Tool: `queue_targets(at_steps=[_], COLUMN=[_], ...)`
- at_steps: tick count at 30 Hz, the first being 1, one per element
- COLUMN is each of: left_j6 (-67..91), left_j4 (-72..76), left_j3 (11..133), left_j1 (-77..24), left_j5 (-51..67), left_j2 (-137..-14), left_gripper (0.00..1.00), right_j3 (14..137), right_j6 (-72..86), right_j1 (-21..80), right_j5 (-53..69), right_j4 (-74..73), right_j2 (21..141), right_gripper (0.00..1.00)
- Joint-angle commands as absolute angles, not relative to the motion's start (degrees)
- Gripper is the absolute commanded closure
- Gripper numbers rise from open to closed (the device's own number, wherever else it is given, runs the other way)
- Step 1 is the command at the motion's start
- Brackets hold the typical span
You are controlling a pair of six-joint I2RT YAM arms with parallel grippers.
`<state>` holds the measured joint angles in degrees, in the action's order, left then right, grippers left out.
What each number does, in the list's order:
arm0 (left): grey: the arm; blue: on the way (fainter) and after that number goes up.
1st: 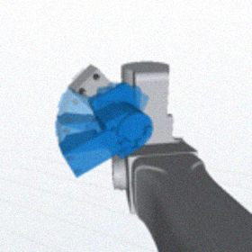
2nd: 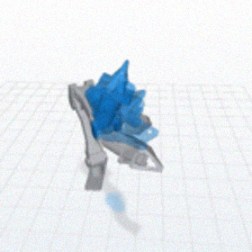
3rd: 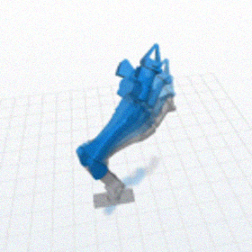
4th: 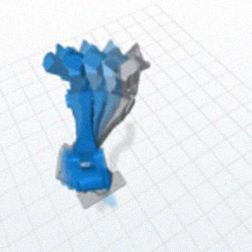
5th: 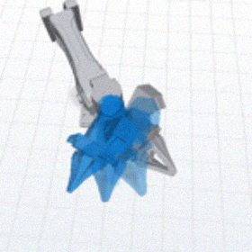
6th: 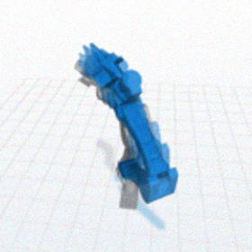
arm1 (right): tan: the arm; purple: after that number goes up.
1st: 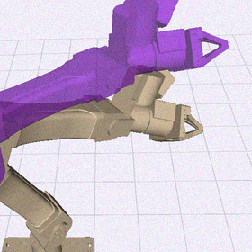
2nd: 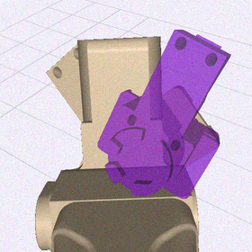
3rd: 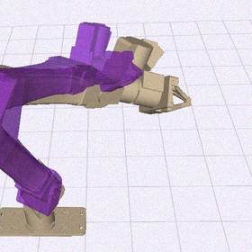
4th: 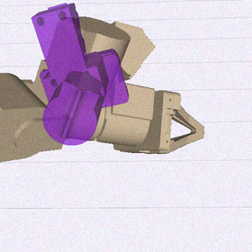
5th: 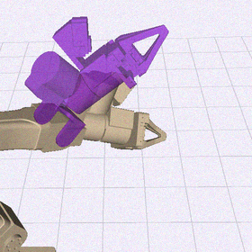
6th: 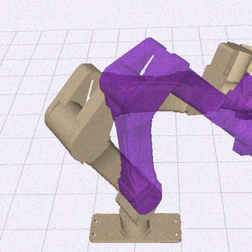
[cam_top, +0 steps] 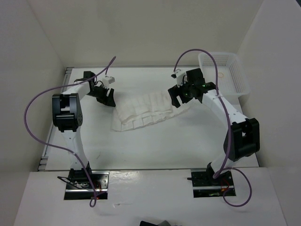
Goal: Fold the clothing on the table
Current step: Fold the skirt
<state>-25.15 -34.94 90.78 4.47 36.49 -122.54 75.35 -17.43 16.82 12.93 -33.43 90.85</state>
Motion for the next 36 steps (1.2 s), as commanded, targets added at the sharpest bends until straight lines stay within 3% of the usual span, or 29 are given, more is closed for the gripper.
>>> queue_targets(at_steps=[1,13,21,25,26,30,33,36], left_j6=[-25.9,-31.9,-29.7,-29.0,-28.5,-27.9,-27.2,-27.2], left_j4=[-35.3,-41.3,-40.1,-40.1,-40.1,-38.8,-37.6,-37.1], left_j3=[93.4,94.5,95.0,95.0,95.0,91.9,87.9,84.9], left_j1=[4.5,2.6,1.2,1.2,1.2,1.2,2.4,3.9], left_j5=[40.4,45.4,43.3,42.3,42.3,41.1,39.7,40.3], left_j2=[-123.8,-126.2,-126.7,-126.7,-126.2,-123.2,-120.2,-118.4], left_gripper=[0.28,0.28,0.39,0.54,0.66,0.92,0.98,1.0], right_j3=[75.0,75.0,74.4,73.9,73.9,73.9,73.9,75.2], right_j6=[-17.4,-17.9,-17.9,-17.2,-17.2,-15.1,-13.5,-13.5], right_j1=[16.4,16.4,16.4,16.4,15.8,14.1,12.4,11.2], right_j5=[14.9,16.0,16.6,14.8,13.2,11.3,10.7,12.2], right_j4=[-31.1,-31.1,-31.1,-30.6,-30.6,-29.4,-29.4,-30.3], right_j2=[88.2,88.2,87.7,87.7,88.4,90.5,92.5,95.7], right_gripper=[0.08,0.08,0.08,0.08,0.08,0.08,0.01,0.01])
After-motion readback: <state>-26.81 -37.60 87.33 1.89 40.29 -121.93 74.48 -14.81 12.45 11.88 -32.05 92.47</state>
